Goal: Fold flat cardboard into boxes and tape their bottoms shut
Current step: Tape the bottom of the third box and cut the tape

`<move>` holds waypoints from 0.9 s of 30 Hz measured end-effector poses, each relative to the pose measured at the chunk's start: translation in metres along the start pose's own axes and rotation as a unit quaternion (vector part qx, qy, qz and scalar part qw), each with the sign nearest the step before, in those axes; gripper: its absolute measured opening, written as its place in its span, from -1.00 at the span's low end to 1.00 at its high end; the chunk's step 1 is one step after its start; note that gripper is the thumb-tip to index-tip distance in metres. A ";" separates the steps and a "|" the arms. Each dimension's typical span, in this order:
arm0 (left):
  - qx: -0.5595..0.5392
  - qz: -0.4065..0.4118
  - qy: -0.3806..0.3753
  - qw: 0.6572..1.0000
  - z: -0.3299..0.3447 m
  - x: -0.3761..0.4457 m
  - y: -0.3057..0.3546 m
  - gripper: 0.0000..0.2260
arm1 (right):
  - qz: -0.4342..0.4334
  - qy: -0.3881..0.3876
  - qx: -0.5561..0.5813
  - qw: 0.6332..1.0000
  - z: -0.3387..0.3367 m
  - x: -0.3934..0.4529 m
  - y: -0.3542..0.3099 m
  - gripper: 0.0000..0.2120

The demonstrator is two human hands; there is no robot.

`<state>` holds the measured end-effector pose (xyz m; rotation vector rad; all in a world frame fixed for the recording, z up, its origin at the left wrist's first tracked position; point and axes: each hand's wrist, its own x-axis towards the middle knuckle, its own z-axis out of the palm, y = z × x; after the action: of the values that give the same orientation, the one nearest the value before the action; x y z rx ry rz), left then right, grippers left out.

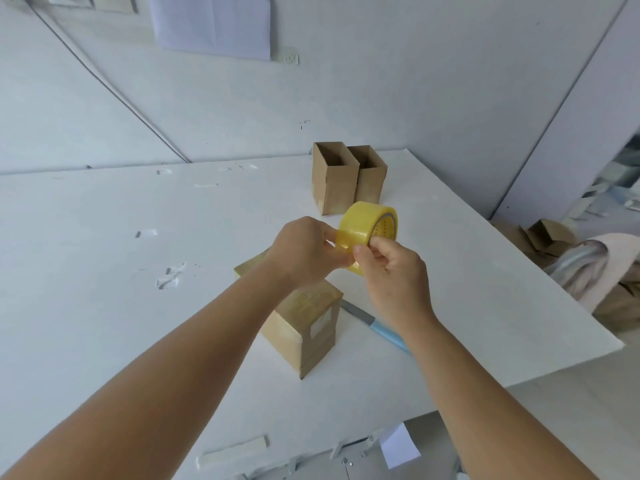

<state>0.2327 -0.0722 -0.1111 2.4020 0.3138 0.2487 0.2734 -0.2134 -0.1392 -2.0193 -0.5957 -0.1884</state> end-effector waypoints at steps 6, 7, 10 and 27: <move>0.093 -0.069 0.037 0.993 0.023 0.001 -0.007 -0.22 | -0.032 0.002 -0.025 0.999 -0.011 0.003 0.018 -0.71; 0.089 -0.071 0.044 0.993 0.026 0.001 -0.008 -0.22 | -0.040 -0.003 -0.032 0.999 -0.011 0.004 0.021 -0.71; 0.115 -0.059 0.048 0.990 0.036 -0.002 -0.008 -0.31 | -0.062 -0.024 -0.081 0.995 -0.006 0.012 0.040 -0.69; 0.189 0.010 0.047 0.981 0.061 -0.087 -0.063 -0.56 | 0.024 -0.261 -0.147 0.954 0.023 0.005 0.091 -0.55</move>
<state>0.1553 -0.0891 -0.2059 2.7750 0.4102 0.3366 0.3193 -0.2286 -0.2197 -2.3850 -0.8855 0.3173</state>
